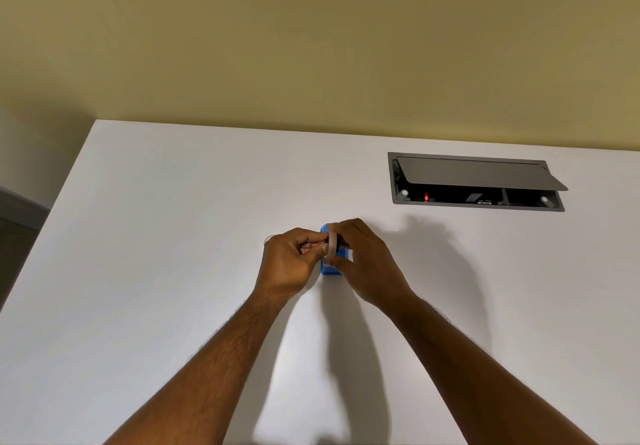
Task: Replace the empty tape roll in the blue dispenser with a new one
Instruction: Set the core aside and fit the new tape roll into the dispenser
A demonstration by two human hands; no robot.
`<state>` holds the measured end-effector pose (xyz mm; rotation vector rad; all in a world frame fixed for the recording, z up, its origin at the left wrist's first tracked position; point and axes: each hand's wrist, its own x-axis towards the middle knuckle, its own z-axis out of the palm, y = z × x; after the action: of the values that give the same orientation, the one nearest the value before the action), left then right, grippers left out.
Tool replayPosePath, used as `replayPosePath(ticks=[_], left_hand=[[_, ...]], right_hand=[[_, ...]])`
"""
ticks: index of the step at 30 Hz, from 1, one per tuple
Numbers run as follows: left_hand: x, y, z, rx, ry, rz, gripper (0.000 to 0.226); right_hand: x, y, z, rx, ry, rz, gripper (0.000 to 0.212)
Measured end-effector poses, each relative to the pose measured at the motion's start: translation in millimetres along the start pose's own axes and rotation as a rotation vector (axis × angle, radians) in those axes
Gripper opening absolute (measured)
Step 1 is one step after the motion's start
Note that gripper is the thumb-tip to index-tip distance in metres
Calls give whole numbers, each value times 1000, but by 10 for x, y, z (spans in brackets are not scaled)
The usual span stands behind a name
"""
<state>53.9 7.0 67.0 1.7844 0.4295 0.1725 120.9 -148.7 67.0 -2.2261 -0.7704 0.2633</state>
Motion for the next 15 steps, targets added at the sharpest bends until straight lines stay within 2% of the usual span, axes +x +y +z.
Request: replayPosePath(ticks=[4, 8, 15], left_hand=[[33, -27, 2, 31, 0, -12, 20], [60, -106, 9, 55, 105, -79, 21], [108, -168, 100, 166, 53, -123, 29]], right_hand=[[31, 25, -11, 13, -24, 42, 43], [85, 98, 1, -32, -46, 163, 55], [186, 197, 40, -136, -44, 140, 41]])
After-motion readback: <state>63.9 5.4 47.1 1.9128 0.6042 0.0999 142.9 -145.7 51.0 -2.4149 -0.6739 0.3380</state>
